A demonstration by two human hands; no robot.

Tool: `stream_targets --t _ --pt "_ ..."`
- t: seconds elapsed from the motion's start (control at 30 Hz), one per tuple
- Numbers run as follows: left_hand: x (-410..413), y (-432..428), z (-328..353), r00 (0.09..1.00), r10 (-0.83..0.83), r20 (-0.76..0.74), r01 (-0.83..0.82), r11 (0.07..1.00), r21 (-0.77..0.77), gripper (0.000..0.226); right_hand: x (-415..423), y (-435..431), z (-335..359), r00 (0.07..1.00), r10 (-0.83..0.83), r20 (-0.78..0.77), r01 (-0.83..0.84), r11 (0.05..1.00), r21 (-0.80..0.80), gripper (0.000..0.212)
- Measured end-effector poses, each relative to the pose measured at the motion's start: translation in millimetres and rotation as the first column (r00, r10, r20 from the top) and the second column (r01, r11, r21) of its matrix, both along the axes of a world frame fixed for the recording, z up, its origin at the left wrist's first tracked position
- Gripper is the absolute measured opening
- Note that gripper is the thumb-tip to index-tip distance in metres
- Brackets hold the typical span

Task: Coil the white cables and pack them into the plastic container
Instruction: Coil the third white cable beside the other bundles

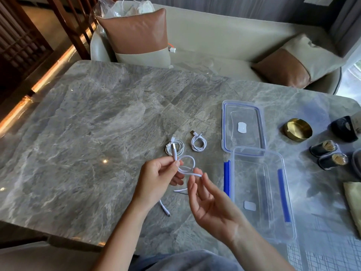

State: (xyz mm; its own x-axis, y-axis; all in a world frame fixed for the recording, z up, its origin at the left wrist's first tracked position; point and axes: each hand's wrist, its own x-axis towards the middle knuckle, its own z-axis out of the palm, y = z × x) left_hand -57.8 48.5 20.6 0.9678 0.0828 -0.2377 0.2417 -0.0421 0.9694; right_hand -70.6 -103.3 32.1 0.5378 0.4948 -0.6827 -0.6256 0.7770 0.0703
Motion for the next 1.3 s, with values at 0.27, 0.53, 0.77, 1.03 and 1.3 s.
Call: stream_targets --t 0.27,0.53,0.77,1.03,1.3 --pt "-5 13 -4 0.967 -0.25 -0.051 0.255 0.938 0.234 0.017 14 -17 -21 0.642 0.649 0.408 -0.032 0.555 -0.831 0.022" --pt "1 19 5 0.871 -0.488 -0.054 0.403 0.648 0.646 0.023 24 -27 -16 0.227 0.919 0.323 0.044 0.322 -0.946 0.022" --pt "-1 16 9 0.922 -0.383 0.05 0.304 0.799 0.519 0.015 34 -32 -1 0.124 0.937 0.325 -0.174 0.344 -0.923 0.022" --pt "-1 10 22 0.898 -0.435 0.064 0.4 0.869 0.29 0.051 47 -44 24 -0.105 0.947 0.304 -0.22 0.276 -0.936 0.022" --pt "-2 8 26 0.906 -0.423 0.025 0.36 0.8 0.48 0.027 50 -48 25 -0.232 0.959 0.164 0.035 0.177 -0.984 0.017"
